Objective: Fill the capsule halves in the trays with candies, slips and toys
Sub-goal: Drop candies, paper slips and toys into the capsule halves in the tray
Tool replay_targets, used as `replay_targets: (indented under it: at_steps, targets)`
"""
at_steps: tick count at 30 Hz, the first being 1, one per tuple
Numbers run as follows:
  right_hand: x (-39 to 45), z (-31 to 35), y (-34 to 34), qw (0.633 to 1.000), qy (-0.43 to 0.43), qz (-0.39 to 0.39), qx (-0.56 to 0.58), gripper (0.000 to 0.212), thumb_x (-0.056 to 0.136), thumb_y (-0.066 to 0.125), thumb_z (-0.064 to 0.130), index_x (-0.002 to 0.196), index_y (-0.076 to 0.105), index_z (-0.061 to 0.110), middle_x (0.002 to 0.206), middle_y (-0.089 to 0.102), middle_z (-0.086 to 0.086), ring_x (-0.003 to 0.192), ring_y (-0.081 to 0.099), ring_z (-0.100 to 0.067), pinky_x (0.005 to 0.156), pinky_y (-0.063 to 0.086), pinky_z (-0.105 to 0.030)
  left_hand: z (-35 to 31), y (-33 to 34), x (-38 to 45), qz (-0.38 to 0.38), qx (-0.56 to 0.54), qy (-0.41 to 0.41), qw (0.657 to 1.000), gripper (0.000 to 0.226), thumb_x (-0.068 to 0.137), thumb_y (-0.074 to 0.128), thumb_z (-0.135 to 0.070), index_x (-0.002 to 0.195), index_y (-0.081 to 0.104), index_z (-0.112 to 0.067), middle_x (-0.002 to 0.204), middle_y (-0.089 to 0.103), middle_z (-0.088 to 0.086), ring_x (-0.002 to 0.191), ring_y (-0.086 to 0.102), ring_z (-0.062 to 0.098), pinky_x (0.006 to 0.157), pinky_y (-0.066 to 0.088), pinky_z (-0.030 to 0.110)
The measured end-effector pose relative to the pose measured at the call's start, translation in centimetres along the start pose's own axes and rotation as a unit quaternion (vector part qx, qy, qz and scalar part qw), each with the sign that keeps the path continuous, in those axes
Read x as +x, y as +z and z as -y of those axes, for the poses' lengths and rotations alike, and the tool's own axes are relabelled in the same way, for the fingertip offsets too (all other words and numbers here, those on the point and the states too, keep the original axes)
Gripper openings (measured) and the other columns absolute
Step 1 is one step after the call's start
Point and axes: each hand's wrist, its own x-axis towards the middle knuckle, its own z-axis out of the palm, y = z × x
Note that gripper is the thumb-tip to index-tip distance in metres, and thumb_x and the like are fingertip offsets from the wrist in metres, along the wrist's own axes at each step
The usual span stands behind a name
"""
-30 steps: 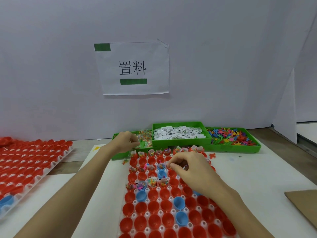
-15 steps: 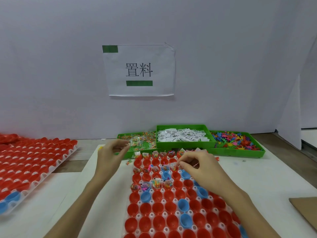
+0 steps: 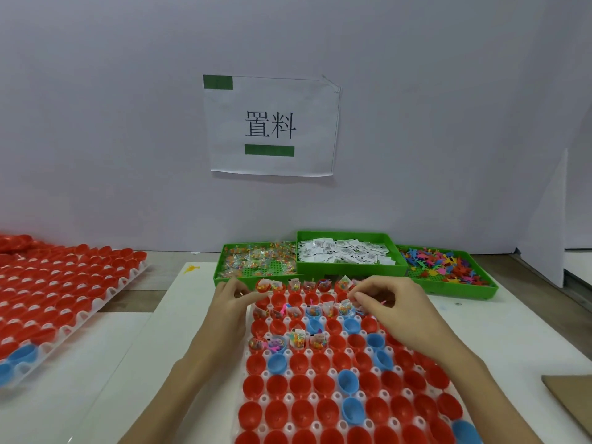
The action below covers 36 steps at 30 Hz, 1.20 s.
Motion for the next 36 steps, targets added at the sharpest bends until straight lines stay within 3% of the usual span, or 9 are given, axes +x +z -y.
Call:
replay_targets:
  at_steps: [6, 11, 15, 18, 22, 29, 32, 36]
  targets:
    - [3.0, -0.3, -0.8, 0.998, 0.015, -0.029, -0.054, 0.019, 0.096, 0.066, 0.013, 0.096, 0.076, 0.029, 0.081, 0.075, 0.014, 0.079, 0.069, 0.001, 0.077, 0.056, -0.019, 0.0, -2.0, 0.2, -0.108, -0.023, 0.020, 0.994, 0.027, 0.085, 0.075, 0.007, 0.109, 0.077, -0.005, 0.102, 0.072, 0.009, 0.089, 0.067, 0.026, 0.076, 0.051, 0.028]
    - [9.5, -1.7, -0.5, 0.983, 0.023, -0.023, -0.179, 0.020, 0.101, 0.062, 0.016, 0.116, 0.074, 0.018, 0.108, 0.075, -0.001, 0.092, 0.065, -0.010, 0.086, 0.049, -0.024, -1.0, -3.3, 0.0, -0.171, -0.099, 0.013, 0.980, 0.024, 0.081, 0.079, -0.001, 0.105, 0.077, -0.005, 0.095, 0.073, 0.002, 0.073, 0.067, 0.011, 0.073, 0.054, 0.014]
    - [12.7, -2.5, 0.5, 0.975, 0.032, 0.063, -0.211, 0.025, 0.096, 0.070, 0.027, 0.119, 0.074, 0.018, 0.112, 0.074, -0.003, 0.093, 0.064, -0.011, 0.088, 0.051, -0.027, -1.9, -3.7, -0.4, -0.199, -0.137, 0.022, 0.970, 0.020, 0.082, 0.078, -0.008, 0.102, 0.077, -0.008, 0.094, 0.070, -0.006, 0.081, 0.065, 0.005, 0.076, 0.052, 0.006]
    - [13.5, -2.8, 1.1, 0.966, 0.039, 0.099, -0.236, 0.014, 0.091, 0.076, 0.021, 0.102, 0.079, 0.014, 0.103, 0.076, -0.002, 0.090, 0.067, -0.011, 0.091, 0.057, -0.031, -2.8, -3.6, -0.6, -0.199, -0.212, -0.016, 0.957, 0.017, 0.083, 0.078, -0.012, 0.100, 0.076, -0.015, 0.094, 0.071, -0.011, 0.082, 0.070, 0.004, 0.074, 0.055, 0.010]
    - [13.6, -3.0, 1.3, 0.965, 0.025, 0.098, -0.240, 0.005, 0.092, 0.075, 0.019, 0.094, 0.077, 0.015, 0.090, 0.072, 0.005, 0.081, 0.064, -0.004, 0.085, 0.058, -0.027, -3.6, -3.3, -0.6, -0.177, -0.345, -0.117, 0.914, 0.017, 0.084, 0.078, -0.026, 0.100, 0.076, -0.023, 0.091, 0.076, -0.004, 0.083, 0.076, 0.017, 0.074, 0.062, 0.025]
    - [12.8, -4.0, 1.5, 0.977, 0.012, 0.016, -0.211, 0.009, 0.094, 0.072, 0.020, 0.100, 0.077, 0.014, 0.099, 0.075, -0.001, 0.091, 0.065, -0.013, 0.092, 0.055, -0.032, -3.7, -2.8, -0.5, -0.129, -0.455, -0.212, 0.855, 0.018, 0.090, 0.075, -0.011, 0.101, 0.075, -0.025, 0.094, 0.078, -0.008, 0.087, 0.078, 0.013, 0.072, 0.059, 0.016]
    - [12.6, -4.4, 1.8, 0.973, -0.003, -0.003, -0.233, 0.017, 0.098, 0.065, 0.014, 0.111, 0.076, 0.010, 0.111, 0.075, -0.006, 0.097, 0.065, -0.014, 0.094, 0.049, -0.026, -3.8, -2.9, -0.5, -0.117, -0.458, -0.219, 0.854, 0.016, 0.089, 0.077, -0.012, 0.099, 0.075, -0.024, 0.094, 0.077, -0.011, 0.083, 0.078, 0.011, 0.069, 0.058, 0.015]
    - [12.3, -4.4, 2.0, 0.963, -0.033, -0.022, -0.267, 0.021, 0.099, 0.063, 0.013, 0.116, 0.075, 0.009, 0.116, 0.075, -0.007, 0.105, 0.070, -0.020, 0.099, 0.051, -0.031, -3.9, -2.9, -0.5, -0.115, -0.442, -0.221, 0.862, 0.014, 0.088, 0.078, -0.012, 0.097, 0.075, -0.022, 0.093, 0.077, -0.013, 0.080, 0.078, 0.013, 0.066, 0.058, 0.014]
